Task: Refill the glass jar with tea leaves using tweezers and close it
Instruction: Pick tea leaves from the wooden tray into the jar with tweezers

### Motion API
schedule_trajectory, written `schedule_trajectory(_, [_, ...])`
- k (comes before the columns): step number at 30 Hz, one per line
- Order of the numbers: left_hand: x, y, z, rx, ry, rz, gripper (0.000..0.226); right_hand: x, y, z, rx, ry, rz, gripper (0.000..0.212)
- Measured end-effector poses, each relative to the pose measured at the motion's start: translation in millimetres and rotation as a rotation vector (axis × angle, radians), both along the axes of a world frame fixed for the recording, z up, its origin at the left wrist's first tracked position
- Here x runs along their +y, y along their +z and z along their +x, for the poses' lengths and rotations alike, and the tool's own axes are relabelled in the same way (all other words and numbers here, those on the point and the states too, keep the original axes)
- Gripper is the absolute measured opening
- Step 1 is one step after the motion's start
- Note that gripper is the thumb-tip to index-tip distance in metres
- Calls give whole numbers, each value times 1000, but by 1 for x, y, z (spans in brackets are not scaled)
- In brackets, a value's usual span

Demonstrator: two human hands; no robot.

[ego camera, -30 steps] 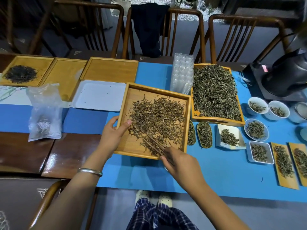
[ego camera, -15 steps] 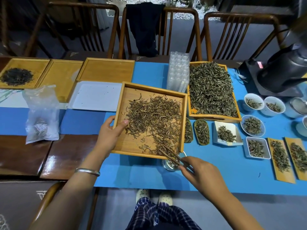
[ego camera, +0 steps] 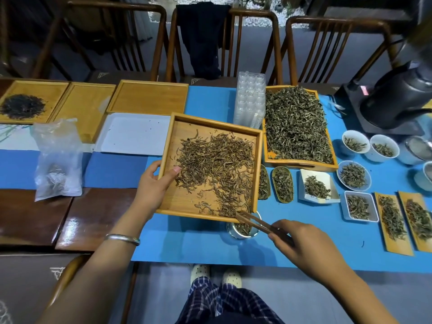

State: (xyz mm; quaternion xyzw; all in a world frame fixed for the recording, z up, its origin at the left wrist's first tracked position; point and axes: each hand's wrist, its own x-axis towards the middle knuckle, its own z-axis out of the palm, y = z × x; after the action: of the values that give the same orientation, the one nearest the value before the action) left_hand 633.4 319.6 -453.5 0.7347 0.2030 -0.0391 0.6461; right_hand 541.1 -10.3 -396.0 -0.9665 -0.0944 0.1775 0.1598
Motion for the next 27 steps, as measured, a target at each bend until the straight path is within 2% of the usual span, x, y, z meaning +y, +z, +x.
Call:
schedule_trajectory(4, [-1, 1, -1, 0, -11, 6, 22, 22, 4, 8, -61, 28, 62, 24])
schedule_trajectory(8, [-1, 4, -1, 0, -15, 16, 23, 60, 1, 21, -130, 143, 133, 26])
schedule_trajectory(14, [-1, 7, -2, 6, -17, 34, 21, 94, -7, 35, -172, 291, 88, 19])
schedule_trajectory(27, [-4, 10, -1, 1, -20, 16, 17, 37, -1, 42, -155, 269, -81, 25])
